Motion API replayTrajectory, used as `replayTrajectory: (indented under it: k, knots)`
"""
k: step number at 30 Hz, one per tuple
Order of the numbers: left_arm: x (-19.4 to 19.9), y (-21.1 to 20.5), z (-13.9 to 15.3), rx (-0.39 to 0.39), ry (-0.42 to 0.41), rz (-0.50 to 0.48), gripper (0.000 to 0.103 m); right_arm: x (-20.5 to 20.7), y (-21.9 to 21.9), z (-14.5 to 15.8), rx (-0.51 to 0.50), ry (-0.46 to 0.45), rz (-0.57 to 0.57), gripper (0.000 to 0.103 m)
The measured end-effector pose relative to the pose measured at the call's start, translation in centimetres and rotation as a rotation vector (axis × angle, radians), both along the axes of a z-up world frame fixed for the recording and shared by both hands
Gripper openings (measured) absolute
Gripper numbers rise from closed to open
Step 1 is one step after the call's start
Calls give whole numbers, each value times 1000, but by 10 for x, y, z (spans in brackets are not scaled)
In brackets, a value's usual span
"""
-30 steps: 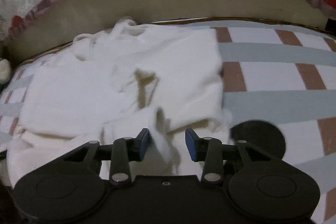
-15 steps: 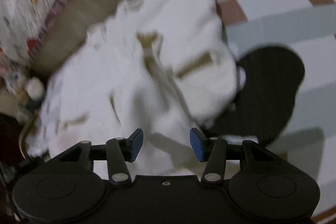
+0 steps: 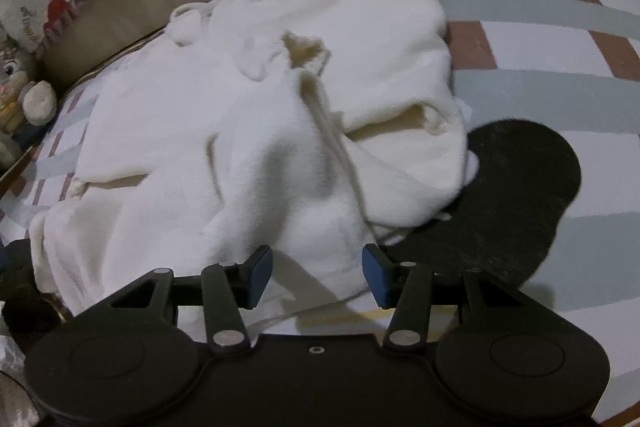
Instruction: Fold clothes
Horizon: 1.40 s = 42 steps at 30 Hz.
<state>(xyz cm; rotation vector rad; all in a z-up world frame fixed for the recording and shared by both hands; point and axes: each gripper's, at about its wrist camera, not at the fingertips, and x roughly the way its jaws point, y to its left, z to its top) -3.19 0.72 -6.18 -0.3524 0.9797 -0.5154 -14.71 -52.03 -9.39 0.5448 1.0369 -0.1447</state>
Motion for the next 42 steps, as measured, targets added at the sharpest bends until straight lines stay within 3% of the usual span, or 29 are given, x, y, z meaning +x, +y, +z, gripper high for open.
replayTrajectory:
  k: [5, 8, 10, 13, 14, 15, 16, 17, 18, 24, 25, 28, 29, 34, 37, 42]
  knots:
    - [3, -26, -12, 211, -56, 25, 42, -3, 0, 6, 18, -18, -8, 56]
    - [9, -18, -24, 212, -24, 116, 42, -9, -2, 9, 52, -34, -28, 53]
    - [9, -16, -27, 246, -33, 137, 42, -12, -3, 12, 75, -51, -38, 44]
    - [8, -18, -24, 231, -45, 117, 39, -12, -6, 9, 74, -56, -59, 42]
    - [8, -18, -24, 202, -37, 105, 34, -12, -7, 7, 54, -46, -64, 42]
    - [9, -17, -24, 173, -27, 94, 21, -11, -9, 6, 47, -43, -65, 42]
    - [9, -16, -25, 147, -13, 88, 16, -11, -11, 4, 41, -40, -66, 35]
    - [10, -17, -26, 135, -7, 89, 15, -11, -12, 3, 49, -49, -59, 9]
    - [10, -16, -26, 130, -6, 93, 15, -10, -11, 4, 51, -61, -42, 7]
    - [9, -17, -23, 110, -3, 94, 15, -7, -8, 6, 23, -67, -31, 11]
    - [8, -16, -23, 103, -1, 94, 15, -8, -9, 6, 23, -64, -42, 15]
    - [8, -13, -23, 85, 6, 100, 16, -12, -16, 3, 63, -34, -75, 45]
    - [8, -12, -23, 85, 10, 99, 19, -14, -17, 2, 74, -26, -77, 49]
    - [12, -18, -28, 112, 32, 42, 25, -12, -18, -13, 138, 14, -91, 51]
    - [18, -27, -37, 168, 46, 43, 42, -9, -19, -23, 142, 38, -105, 51]
    - [27, -38, -46, 191, 71, 51, 48, -5, -19, -31, 132, 67, -118, 53]
